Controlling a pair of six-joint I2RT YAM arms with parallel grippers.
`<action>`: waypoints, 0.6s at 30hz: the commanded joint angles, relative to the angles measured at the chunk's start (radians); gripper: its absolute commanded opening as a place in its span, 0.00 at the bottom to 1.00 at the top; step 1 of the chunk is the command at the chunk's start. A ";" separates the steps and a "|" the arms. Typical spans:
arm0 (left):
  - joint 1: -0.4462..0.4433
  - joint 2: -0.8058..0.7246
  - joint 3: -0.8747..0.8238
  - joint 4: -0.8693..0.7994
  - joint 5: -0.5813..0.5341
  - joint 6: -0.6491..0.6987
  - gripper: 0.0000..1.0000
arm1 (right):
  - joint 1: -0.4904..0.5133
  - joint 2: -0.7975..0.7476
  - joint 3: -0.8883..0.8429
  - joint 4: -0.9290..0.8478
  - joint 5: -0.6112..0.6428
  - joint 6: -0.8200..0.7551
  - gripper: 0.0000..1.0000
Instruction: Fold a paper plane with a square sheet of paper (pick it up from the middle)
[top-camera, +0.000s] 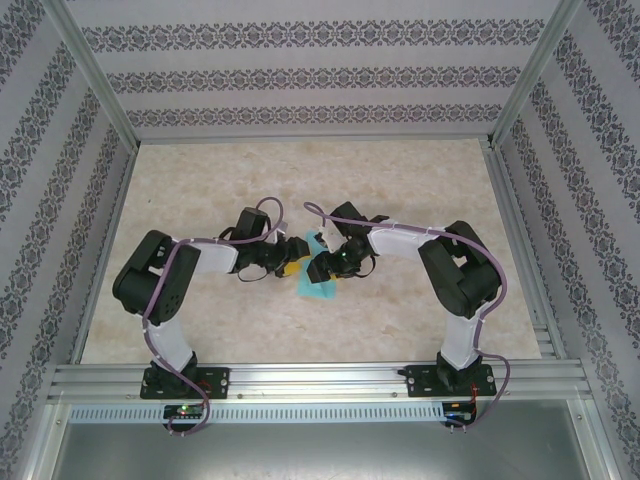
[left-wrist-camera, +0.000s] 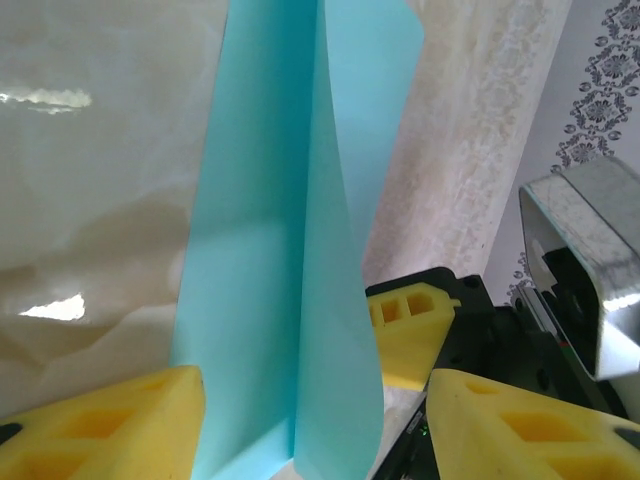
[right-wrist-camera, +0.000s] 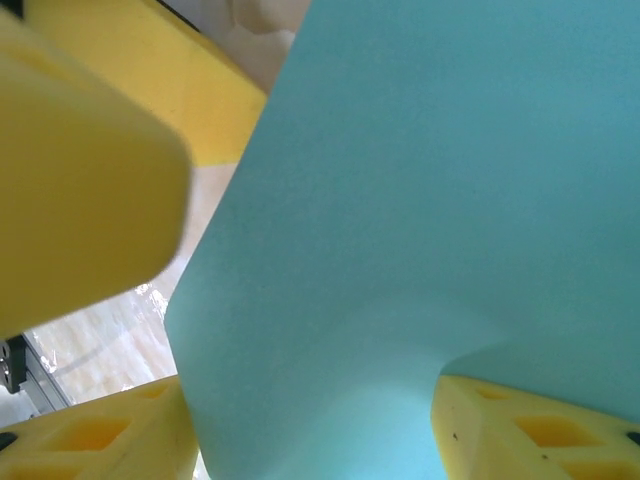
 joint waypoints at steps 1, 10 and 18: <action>-0.015 0.024 0.025 0.070 0.018 -0.032 0.58 | 0.000 0.055 -0.031 0.020 0.001 -0.040 0.64; -0.021 0.052 0.027 0.050 0.001 -0.033 0.46 | -0.004 0.023 -0.022 0.035 -0.013 -0.029 0.69; -0.021 0.075 0.025 0.020 -0.019 -0.024 0.37 | -0.033 -0.090 -0.043 0.123 -0.066 0.040 0.75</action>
